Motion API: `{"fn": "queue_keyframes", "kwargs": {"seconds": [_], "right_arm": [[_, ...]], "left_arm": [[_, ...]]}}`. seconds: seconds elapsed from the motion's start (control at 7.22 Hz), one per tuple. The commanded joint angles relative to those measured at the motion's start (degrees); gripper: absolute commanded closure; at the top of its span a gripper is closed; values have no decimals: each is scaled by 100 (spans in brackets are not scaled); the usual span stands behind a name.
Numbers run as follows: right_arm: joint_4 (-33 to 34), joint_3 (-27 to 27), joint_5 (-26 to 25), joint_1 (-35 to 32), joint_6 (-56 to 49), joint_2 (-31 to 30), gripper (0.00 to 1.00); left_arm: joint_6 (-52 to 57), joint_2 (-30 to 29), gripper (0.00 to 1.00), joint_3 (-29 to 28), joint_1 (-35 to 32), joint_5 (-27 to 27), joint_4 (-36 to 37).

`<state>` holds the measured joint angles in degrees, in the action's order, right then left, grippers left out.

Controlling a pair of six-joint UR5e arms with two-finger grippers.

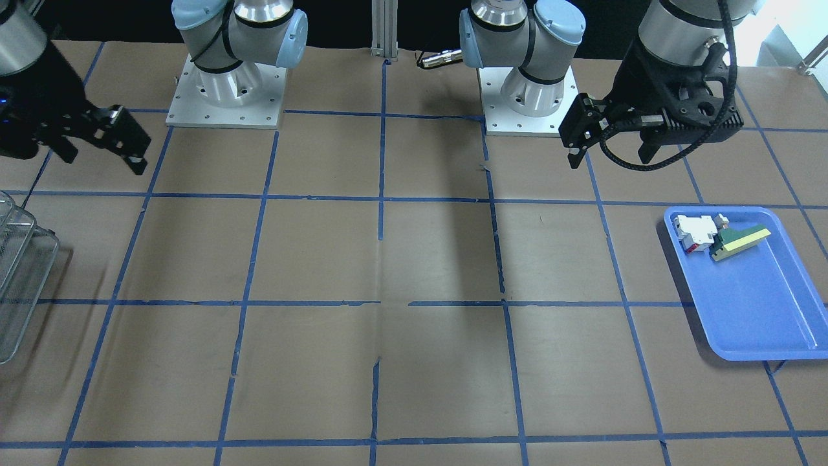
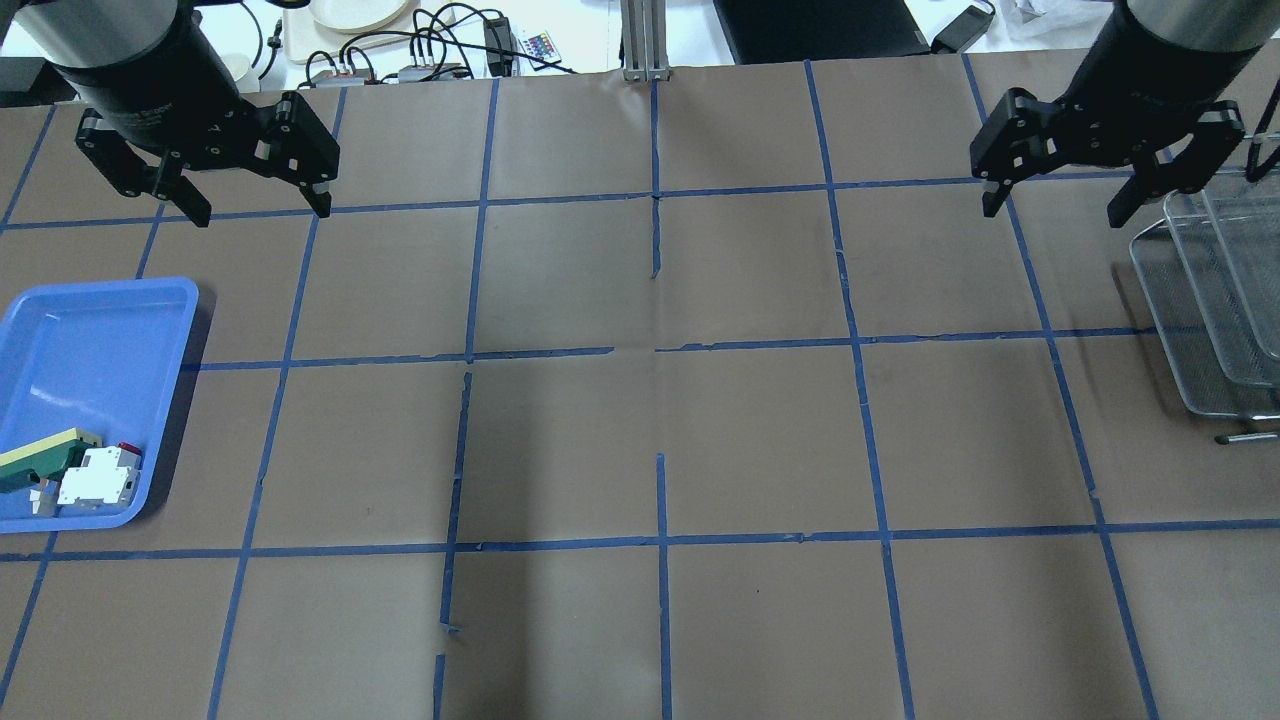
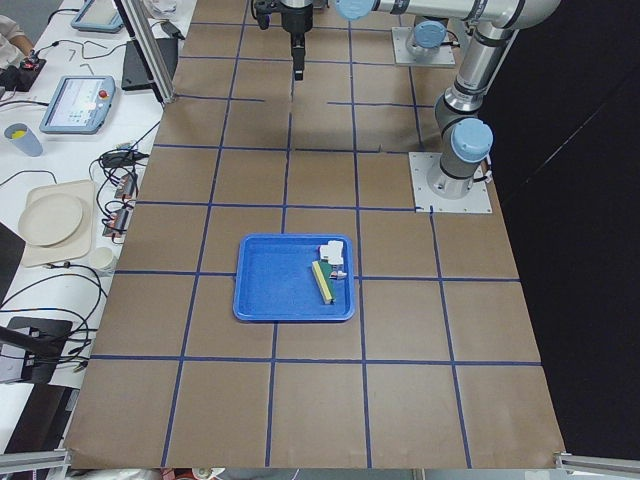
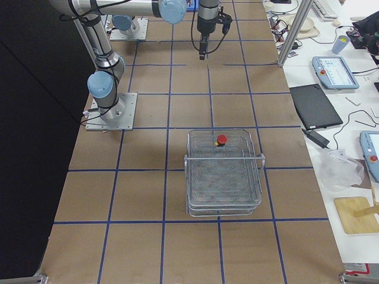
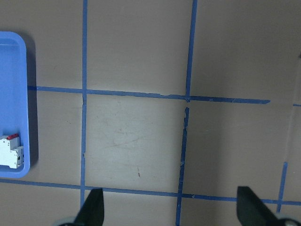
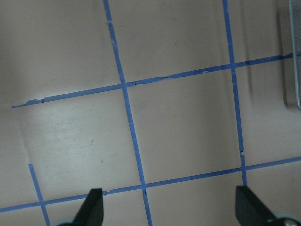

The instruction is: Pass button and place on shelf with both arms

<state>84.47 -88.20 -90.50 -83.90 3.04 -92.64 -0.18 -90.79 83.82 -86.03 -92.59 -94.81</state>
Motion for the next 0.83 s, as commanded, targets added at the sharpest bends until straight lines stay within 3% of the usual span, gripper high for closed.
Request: {"fn": "queue_keyframes", "kwargs": {"seconds": [0.0, 0.28, 0.69], "right_arm": [[-281, -117, 59, -275, 109, -289, 0], [-230, -268, -20, -879, 162, -369, 0], [-247, -277, 15, -883, 127, -536, 0]], "left_arm": [[0, 0, 0, 3, -1, -5, 7], [0, 0, 0, 3, -1, -5, 7], [0, 8, 0, 21, -10, -5, 7]]}}
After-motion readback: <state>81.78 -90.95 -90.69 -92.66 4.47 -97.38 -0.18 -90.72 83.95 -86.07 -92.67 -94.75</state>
